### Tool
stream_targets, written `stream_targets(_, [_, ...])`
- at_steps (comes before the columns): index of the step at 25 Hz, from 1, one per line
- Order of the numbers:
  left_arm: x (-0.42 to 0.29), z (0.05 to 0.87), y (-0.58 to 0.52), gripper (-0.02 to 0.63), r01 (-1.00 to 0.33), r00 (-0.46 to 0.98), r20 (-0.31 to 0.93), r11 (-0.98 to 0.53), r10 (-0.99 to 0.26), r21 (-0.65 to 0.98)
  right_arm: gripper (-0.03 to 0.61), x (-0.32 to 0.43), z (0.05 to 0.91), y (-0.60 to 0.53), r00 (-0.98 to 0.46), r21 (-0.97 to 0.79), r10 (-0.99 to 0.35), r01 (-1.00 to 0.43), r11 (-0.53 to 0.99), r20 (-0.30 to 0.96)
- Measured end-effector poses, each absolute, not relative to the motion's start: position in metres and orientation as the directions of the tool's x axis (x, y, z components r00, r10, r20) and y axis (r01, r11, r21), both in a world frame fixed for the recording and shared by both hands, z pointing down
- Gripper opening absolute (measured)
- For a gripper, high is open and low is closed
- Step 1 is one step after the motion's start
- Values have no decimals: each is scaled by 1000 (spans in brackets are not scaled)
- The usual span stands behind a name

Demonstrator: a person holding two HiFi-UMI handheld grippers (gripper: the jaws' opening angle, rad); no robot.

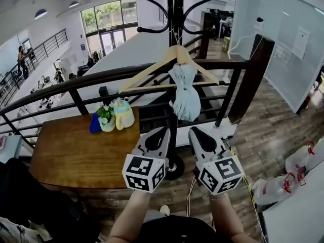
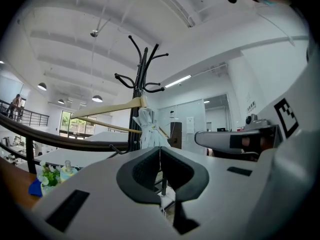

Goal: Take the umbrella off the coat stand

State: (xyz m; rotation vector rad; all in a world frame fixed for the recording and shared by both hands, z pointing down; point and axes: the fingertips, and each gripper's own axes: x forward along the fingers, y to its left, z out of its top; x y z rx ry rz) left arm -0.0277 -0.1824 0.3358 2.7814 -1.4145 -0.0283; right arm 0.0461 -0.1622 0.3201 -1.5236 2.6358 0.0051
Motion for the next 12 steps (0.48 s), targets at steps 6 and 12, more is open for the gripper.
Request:
stream_targets(6, [-33,332,-229,15,-769,639,-16,-639,-769,17,32,37,317,-211,-442,-54,-890,-892,450,-109])
stream_targets(12, [-21,337,-248,15,-733,680,-9,-680,-733,18,32,38,315,-229,-418,-41,-904,-905,423,-92])
